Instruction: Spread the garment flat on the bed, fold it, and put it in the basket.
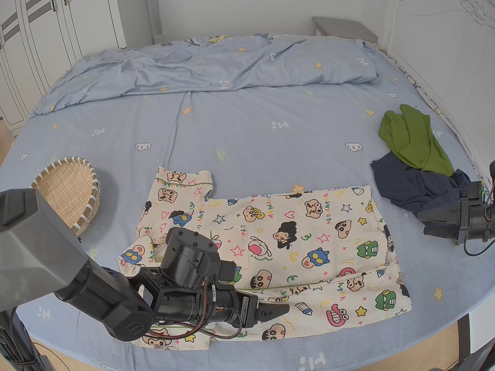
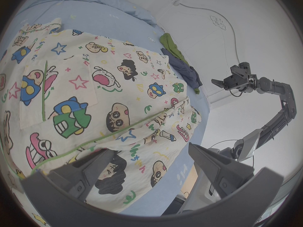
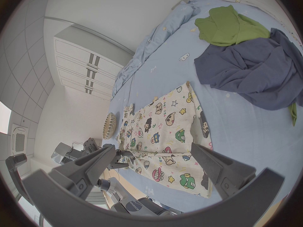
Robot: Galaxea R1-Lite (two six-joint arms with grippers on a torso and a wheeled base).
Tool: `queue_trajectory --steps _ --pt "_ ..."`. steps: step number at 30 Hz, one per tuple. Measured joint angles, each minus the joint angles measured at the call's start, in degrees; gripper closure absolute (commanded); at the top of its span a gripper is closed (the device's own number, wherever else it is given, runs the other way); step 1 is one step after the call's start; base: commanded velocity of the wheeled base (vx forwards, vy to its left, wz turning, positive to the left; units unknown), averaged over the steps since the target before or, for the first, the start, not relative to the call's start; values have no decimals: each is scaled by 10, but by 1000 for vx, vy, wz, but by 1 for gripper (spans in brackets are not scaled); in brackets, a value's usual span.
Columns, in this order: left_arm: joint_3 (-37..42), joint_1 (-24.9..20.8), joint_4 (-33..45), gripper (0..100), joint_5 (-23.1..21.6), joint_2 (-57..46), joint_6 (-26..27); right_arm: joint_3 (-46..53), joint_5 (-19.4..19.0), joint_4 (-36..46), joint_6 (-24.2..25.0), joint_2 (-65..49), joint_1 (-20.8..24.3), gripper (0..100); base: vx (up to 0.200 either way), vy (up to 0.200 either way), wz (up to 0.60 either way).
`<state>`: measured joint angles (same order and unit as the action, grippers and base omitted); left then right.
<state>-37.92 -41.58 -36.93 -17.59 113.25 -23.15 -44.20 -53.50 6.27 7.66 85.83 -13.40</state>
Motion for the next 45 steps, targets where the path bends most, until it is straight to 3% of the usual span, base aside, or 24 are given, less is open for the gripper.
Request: queue_trajectory --steps 10,16,26,35,45 --pt "13 2 -26 0 1 -44 0 0 0 0 0 0 0 0 0 0 0" --pt "39 5 -42 0 34 -92 -2 0 0 1 0 0 1 0 0 0 0" --pt "47 3 -52 0 60 -85 -3 0 1 1 0 0 0 0 0 0 0" --pt "36 35 -113 0 115 -92 -58 0 1 1 0 1 0 0 0 0 0" --pt "26 45 -113 0 119 -109 -62 0 1 1 2 1 1 0 200 0 0"
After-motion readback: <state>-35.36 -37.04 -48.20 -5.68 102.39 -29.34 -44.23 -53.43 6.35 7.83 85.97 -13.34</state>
